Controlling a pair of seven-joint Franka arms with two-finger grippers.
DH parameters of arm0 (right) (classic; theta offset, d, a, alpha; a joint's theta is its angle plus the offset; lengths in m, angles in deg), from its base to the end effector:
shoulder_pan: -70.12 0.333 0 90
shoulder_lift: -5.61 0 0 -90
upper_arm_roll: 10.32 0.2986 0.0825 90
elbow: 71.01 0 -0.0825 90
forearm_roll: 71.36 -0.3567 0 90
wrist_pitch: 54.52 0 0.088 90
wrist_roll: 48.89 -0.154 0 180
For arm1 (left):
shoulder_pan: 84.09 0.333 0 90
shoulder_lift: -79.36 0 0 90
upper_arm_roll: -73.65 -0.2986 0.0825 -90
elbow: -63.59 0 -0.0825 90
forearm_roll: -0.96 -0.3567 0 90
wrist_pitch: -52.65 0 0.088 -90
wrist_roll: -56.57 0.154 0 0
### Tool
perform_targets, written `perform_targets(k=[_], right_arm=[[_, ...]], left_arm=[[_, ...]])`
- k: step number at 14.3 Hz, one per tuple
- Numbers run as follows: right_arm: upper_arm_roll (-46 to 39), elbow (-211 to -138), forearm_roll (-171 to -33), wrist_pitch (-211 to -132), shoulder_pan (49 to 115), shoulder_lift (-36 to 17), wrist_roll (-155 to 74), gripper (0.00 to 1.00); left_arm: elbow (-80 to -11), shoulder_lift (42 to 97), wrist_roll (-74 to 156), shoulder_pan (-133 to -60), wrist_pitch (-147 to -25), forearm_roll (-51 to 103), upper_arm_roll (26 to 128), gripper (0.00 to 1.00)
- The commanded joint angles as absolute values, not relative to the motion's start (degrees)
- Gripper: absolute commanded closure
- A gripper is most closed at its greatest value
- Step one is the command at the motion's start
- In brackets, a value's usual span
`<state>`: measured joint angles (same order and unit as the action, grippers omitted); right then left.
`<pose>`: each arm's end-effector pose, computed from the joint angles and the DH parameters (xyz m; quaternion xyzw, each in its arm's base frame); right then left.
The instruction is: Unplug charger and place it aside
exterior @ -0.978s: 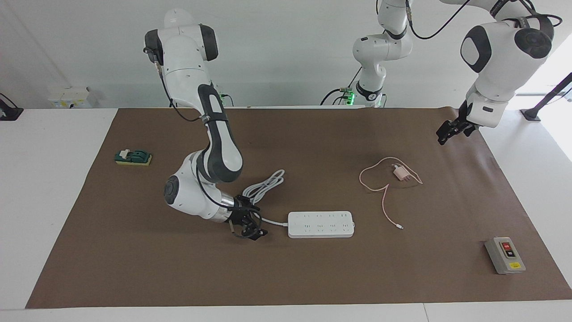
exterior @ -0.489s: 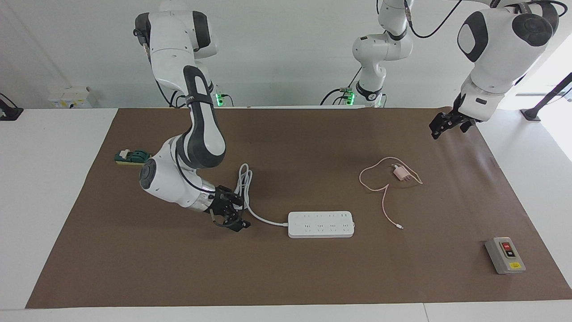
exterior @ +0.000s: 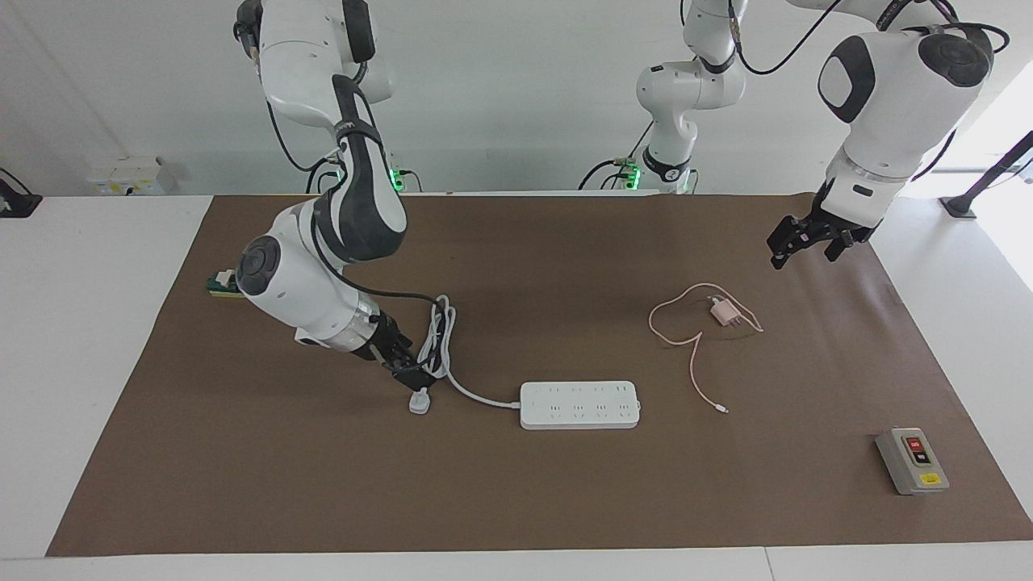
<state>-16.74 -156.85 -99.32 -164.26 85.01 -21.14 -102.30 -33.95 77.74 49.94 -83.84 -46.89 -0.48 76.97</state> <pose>0.6373 0.1586 0.3548 -0.8707 0.4485 0.1220 0.1609 0.5446 -0.0255 0.5005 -0.9995 -0.0290 -0.0043 0.0113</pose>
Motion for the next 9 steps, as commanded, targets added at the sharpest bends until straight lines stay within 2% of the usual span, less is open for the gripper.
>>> perform_targets(k=[1,9], right_arm=[[-16.74,-159.17,-95.02,-161.06,84.36,-16.55,-97.07,0.00],[-16.74,-158.99,-81.58,-153.06,78.56,-9.96,-68.44,0.00]], left_arm=[[-36.61,79.88,50.86,-84.26,-47.55,0.26,76.46,0.00],[-36.35,81.65,52.25,-85.40,-43.06,0.17,75.76,0.00]])
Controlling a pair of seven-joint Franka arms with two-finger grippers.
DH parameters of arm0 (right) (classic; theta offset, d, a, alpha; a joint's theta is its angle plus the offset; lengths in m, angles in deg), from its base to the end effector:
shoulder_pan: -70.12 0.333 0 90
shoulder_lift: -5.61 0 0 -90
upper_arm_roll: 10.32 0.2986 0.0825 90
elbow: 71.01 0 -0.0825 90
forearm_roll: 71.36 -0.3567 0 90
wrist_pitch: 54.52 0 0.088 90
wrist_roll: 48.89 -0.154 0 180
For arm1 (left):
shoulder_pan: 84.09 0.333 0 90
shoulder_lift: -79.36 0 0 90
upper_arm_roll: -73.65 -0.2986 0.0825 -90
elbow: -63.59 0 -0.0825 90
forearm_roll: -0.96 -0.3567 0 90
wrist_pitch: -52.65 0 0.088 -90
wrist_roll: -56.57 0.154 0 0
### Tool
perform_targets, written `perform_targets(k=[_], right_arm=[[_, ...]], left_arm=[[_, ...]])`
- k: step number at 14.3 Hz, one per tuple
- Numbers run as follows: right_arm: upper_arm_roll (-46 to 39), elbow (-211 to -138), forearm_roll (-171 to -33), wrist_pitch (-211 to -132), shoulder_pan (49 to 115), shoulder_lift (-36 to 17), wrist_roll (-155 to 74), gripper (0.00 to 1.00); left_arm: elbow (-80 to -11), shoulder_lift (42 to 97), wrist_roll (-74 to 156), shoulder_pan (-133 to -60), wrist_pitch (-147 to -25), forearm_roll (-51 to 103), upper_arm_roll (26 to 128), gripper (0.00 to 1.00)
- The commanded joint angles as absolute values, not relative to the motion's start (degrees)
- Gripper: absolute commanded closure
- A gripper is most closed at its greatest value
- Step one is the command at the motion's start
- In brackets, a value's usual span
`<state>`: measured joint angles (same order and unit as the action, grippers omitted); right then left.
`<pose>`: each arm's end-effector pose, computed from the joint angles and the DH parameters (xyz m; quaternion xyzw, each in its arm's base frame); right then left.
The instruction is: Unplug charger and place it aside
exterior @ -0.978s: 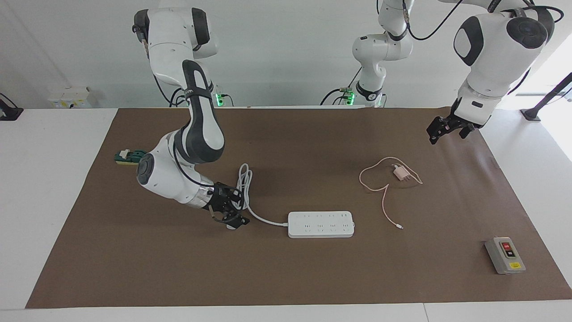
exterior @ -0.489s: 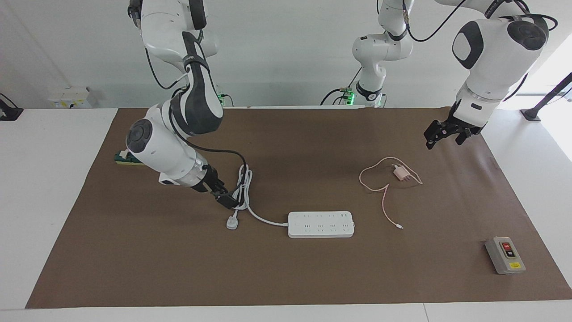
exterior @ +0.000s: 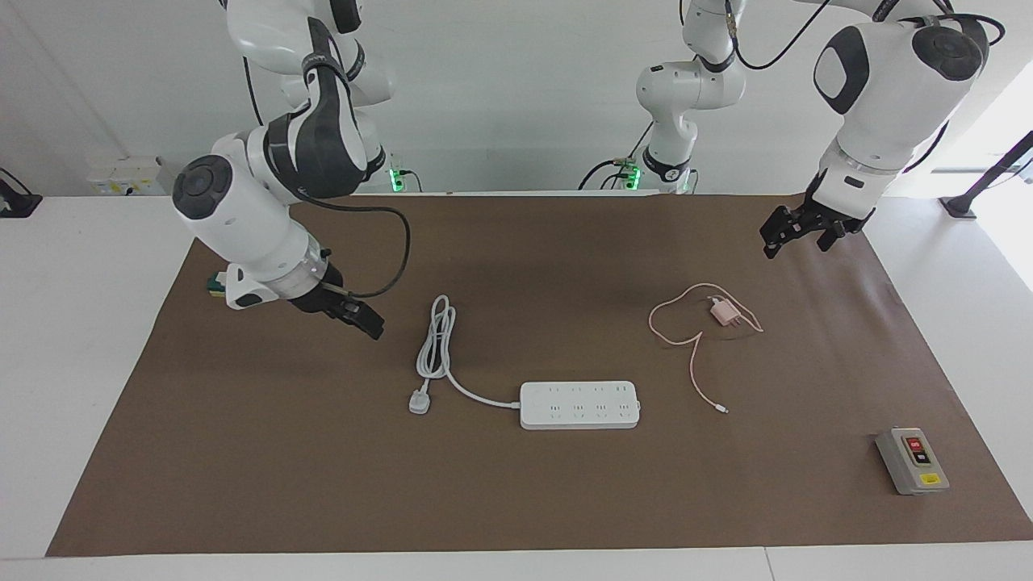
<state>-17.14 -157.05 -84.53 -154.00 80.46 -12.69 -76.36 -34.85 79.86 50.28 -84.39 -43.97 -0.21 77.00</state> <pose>0.6097 0.0760 0.4248 -0.9685 0.2272 0.0644 0.0793 0.5281 -0.0309 0.5088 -0.9996 -0.0217 0.0106 0.0113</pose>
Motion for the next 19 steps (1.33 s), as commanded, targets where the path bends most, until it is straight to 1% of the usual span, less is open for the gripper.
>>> perform_targets(k=[1,3,6,11,14,17,19], right_arm=[[-16.74,-158.82,-79.82,-152.44,77.60,-9.34,-64.14,0.00],[-16.74,-158.90,-76.92,-152.00,76.10,-7.76,-55.26,0.00],[-16.74,-158.82,-72.17,-150.33,75.57,-5.21,-46.36,0.00],[-16.65,-159.16,-68.47,-140.59,74.25,1.90,-40.29,0.00],[-16.48,-159.78,-68.11,-137.06,72.23,5.33,-39.57,0.00],[-15.95,-163.46,-68.11,-137.84,69.95,8.06,-39.66,0.00],[-15.60,-165.57,-68.20,-140.29,68.89,8.68,-40.18,0.00]], left_arm=[[-36.34,81.91,54.26,-86.28,-42.80,0.17,75.15,0.00],[-35.82,82.35,58.22,-86.37,-40.96,0.00,74.62,0.00],[-35.21,83.05,59.03,-86.55,-40.69,0.00,74.27,0.00],[-34.24,83.05,58.33,-87.78,-41.21,-0.09,74.18,0.00],[-34.24,82.97,58.33,-87.78,-41.39,0.00,74.26,0.00],[-34.24,83.05,58.50,-87.87,-40.95,0.09,74.26,0.00],[-34.24,83.05,58.68,-88.22,-40.08,0.09,74.35,0.00]])
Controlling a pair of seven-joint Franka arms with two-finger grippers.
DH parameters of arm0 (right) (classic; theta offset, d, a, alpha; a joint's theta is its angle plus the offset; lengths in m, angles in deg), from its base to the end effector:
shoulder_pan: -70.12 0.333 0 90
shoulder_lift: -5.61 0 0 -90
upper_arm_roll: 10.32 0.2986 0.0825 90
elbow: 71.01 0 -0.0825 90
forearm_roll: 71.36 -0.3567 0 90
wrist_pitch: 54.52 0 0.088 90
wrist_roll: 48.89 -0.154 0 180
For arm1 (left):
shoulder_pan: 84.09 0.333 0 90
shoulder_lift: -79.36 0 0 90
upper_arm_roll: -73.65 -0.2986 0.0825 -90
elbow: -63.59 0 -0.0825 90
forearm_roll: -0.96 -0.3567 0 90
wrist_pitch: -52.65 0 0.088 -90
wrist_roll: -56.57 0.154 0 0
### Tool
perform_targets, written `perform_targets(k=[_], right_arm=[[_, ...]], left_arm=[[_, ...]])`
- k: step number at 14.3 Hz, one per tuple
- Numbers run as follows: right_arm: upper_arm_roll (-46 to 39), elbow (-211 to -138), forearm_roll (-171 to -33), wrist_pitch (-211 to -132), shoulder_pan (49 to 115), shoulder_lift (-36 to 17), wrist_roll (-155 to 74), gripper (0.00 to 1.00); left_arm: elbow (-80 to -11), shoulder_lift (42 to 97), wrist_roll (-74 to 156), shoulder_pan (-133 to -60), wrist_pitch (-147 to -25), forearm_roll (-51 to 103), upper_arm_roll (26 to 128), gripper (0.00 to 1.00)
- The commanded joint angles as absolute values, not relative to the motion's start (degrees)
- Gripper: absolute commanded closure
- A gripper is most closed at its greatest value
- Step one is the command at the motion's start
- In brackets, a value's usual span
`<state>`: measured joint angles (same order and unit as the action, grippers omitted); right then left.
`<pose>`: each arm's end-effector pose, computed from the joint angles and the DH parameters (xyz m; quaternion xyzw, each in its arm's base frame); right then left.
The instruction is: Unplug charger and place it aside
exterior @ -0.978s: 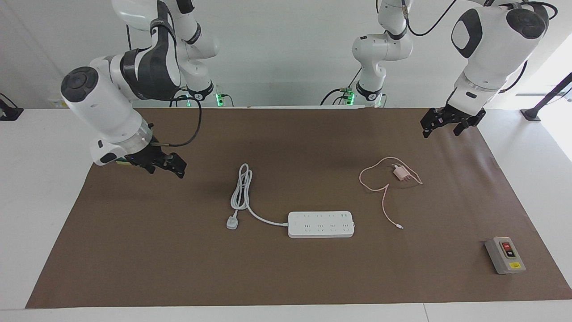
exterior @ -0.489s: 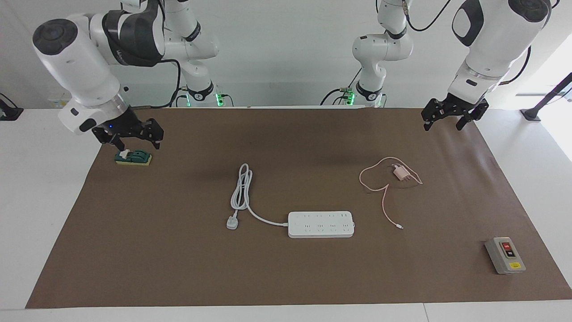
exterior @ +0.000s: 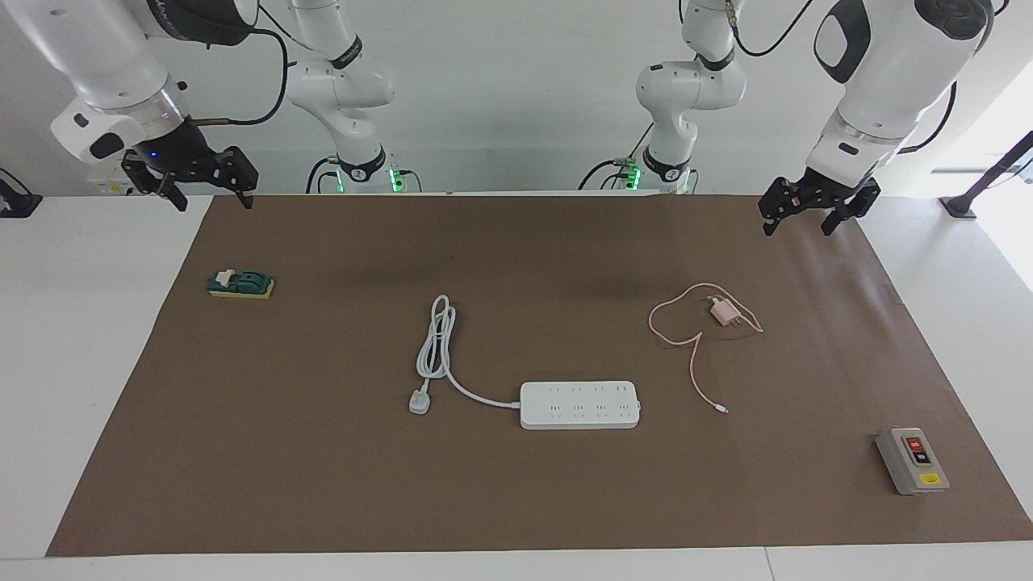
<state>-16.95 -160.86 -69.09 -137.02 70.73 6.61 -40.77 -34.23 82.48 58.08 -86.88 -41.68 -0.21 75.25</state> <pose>0.4992 -0.0596 0.5599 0.9981 0.0169 -0.0573 0.0118 0.5141 -0.0367 0.5341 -0.9986 0.0522 0.0030 0.0110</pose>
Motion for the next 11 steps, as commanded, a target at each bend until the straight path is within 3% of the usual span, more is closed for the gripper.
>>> perform_targets(k=[1,11], right_arm=[[-15.07,-166.97,-68.29,-142.05,68.63,9.38,-40.62,0.00],[-13.13,-165.76,-68.46,-141.19,67.83,9.65,-43.44,0.00]], left_arm=[[-34.15,83.05,58.59,-88.31,-38.16,-0.09,74.61,0.00],[-33.36,82.96,58.42,-88.40,-36.73,0.17,74.53,0.00]])
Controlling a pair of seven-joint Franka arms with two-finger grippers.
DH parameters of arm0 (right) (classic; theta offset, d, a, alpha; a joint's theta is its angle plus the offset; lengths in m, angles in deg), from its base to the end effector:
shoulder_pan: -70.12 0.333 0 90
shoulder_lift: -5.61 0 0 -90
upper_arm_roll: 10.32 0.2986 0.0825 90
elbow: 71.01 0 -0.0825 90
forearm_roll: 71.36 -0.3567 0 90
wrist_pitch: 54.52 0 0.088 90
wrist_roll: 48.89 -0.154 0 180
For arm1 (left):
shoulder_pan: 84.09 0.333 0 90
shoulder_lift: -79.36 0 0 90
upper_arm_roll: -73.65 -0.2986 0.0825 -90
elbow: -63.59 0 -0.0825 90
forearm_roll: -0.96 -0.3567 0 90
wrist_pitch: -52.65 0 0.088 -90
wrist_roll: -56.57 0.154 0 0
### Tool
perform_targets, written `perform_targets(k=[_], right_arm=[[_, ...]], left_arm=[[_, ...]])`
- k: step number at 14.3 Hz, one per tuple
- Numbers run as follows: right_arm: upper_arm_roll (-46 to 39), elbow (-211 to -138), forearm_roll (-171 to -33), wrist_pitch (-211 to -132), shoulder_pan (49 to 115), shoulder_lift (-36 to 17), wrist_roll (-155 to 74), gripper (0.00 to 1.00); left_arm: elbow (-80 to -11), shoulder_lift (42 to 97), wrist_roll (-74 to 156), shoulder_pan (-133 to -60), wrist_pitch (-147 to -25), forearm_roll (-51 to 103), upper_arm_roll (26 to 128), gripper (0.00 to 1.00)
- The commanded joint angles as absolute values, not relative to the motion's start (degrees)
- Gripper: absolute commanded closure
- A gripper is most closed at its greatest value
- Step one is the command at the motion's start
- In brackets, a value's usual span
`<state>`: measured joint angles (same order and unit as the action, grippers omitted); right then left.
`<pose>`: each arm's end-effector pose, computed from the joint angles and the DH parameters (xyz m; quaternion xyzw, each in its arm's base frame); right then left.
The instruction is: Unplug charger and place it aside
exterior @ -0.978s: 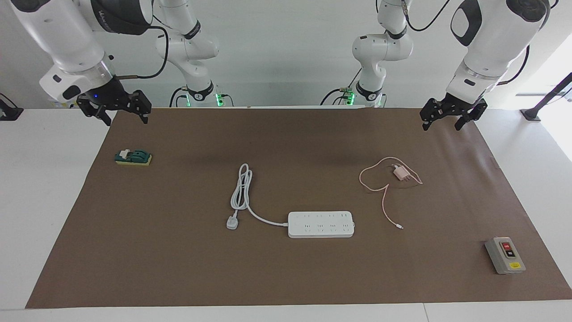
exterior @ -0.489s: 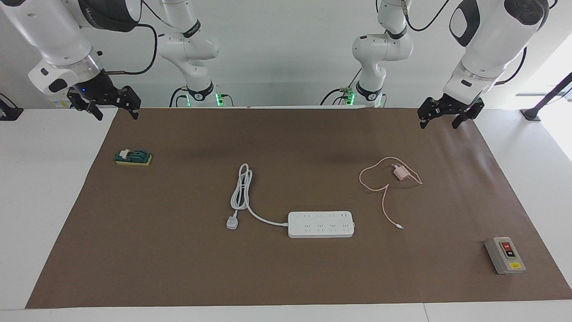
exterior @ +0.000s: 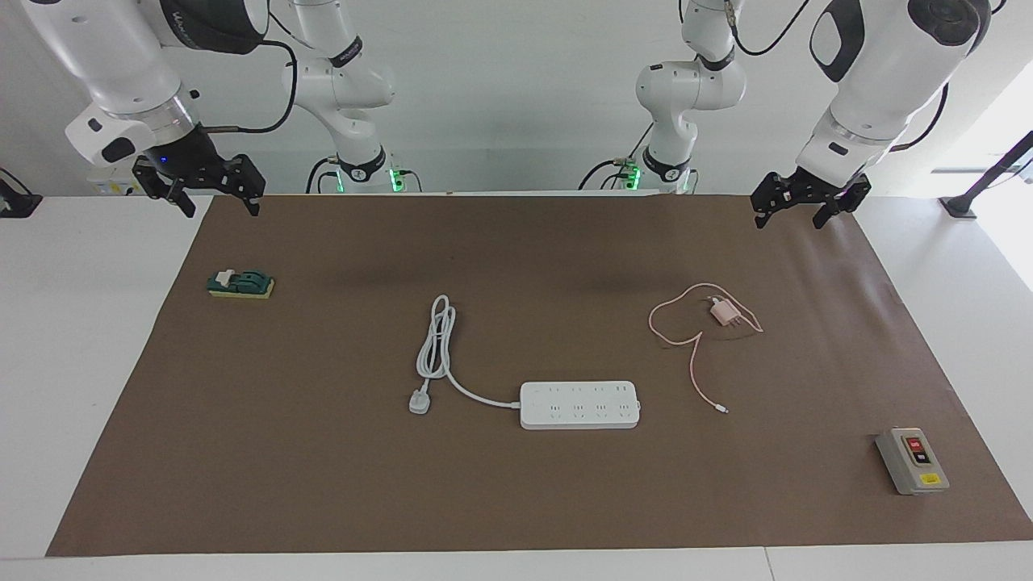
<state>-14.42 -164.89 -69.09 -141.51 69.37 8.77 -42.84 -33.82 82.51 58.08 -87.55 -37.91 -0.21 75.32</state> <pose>0.4991 -0.0495 0.5543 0.9993 0.0102 -0.0342 0.0147 0.5039 -0.0424 0.5321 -0.9977 0.0583 0.0319 0.0120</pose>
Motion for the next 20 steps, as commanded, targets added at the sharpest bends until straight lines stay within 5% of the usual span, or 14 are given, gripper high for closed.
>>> perform_targets(k=[1,20], right_arm=[[-13.13,-165.76,-68.46,-141.18,67.92,9.65,-43.53,0.00],[-13.13,-166.02,-68.64,-141.36,68.54,10.00,-43.44,0.00]], left_arm=[[-33.36,82.96,58.24,-88.40,-36.82,0.26,74.61,0.00],[-32.83,82.96,54.99,-88.57,-35.86,1.75,74.70,0.00]])
